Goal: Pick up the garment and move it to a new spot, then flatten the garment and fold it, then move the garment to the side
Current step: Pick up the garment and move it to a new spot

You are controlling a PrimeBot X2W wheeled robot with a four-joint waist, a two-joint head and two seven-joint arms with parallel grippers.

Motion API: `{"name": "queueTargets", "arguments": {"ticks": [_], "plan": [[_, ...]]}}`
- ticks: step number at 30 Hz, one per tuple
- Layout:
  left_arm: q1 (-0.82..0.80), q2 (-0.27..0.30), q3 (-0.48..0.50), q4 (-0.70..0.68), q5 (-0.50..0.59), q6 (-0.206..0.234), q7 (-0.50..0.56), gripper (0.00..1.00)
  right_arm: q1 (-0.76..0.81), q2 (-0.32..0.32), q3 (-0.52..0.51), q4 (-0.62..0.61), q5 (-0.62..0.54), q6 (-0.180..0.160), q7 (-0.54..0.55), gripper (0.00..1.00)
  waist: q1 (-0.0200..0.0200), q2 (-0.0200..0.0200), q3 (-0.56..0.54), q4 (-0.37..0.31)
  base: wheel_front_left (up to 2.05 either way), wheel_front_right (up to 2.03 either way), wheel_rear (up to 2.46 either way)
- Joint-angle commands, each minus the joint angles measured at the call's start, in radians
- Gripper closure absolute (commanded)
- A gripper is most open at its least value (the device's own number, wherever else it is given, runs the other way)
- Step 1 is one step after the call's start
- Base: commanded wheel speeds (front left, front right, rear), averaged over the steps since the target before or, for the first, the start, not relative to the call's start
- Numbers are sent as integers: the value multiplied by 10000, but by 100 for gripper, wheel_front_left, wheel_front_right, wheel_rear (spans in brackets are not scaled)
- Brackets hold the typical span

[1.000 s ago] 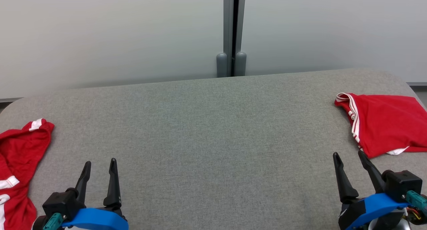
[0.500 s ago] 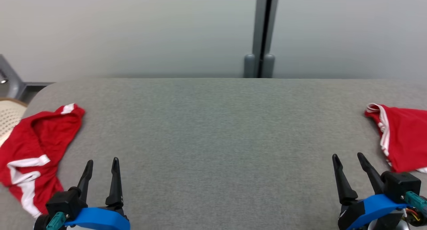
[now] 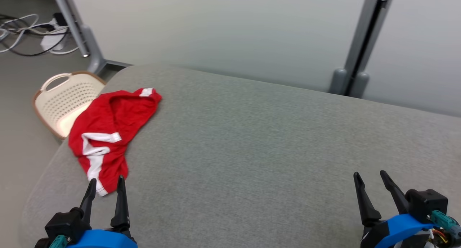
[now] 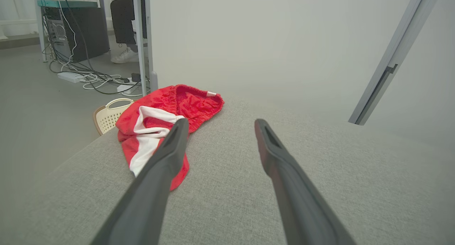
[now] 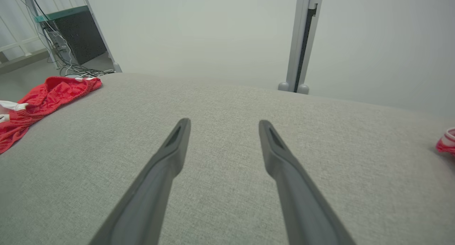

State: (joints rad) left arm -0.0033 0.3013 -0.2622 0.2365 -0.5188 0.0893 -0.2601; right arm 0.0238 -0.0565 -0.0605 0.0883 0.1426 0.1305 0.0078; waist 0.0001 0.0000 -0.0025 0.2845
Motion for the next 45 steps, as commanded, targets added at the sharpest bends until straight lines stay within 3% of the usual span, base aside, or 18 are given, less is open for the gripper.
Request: {"name": "queueTargets", "arguments": {"ticks": [1, 11, 23, 29, 35, 38, 45], "plan": [[104, 51, 16, -72, 18, 54, -18, 0, 127, 31, 21, 33, 24, 5, -12, 0, -1, 0, -16, 553, 0, 0, 0], [291, 168, 44, -253, -81, 144, 64, 0, 110, 45, 92, 44, -6, 5, 11, 0, -1, 0, -16, 1449, 0, 0, 0], [196, 176, 332, -687, -463, 168, 66, 0, 7, 57, 247, 52, 67, 5, -36, 0, -1, 0, 177, 1464, 0, 0, 0], [-608, 737, 1098, -1426, -1062, 227, 735, 0, -259, 31, 238, -248, -128, 5, 75, 0, -1, 0, 746, 1140, 0, 0, 0], [-1722, 1772, 1519, -1722, -1316, 219, 2166, 0, -640, -134, 279, -628, -158, 5, 278, 0, -1, 0, 1582, 682, 0, 0, 0], [-2482, 2356, 1568, -1337, -1420, 69, 2967, 0, -951, -287, 415, -880, -162, 4, 405, 0, -1, 0, 2223, 341, 0, 0, 0], [-3943, 2913, 2024, 366, -2480, -239, 4606, 0, -1773, -616, 696, -1522, -186, 4, 639, 0, -1, 0, 3715, -613, 0, 0, 0]]}}
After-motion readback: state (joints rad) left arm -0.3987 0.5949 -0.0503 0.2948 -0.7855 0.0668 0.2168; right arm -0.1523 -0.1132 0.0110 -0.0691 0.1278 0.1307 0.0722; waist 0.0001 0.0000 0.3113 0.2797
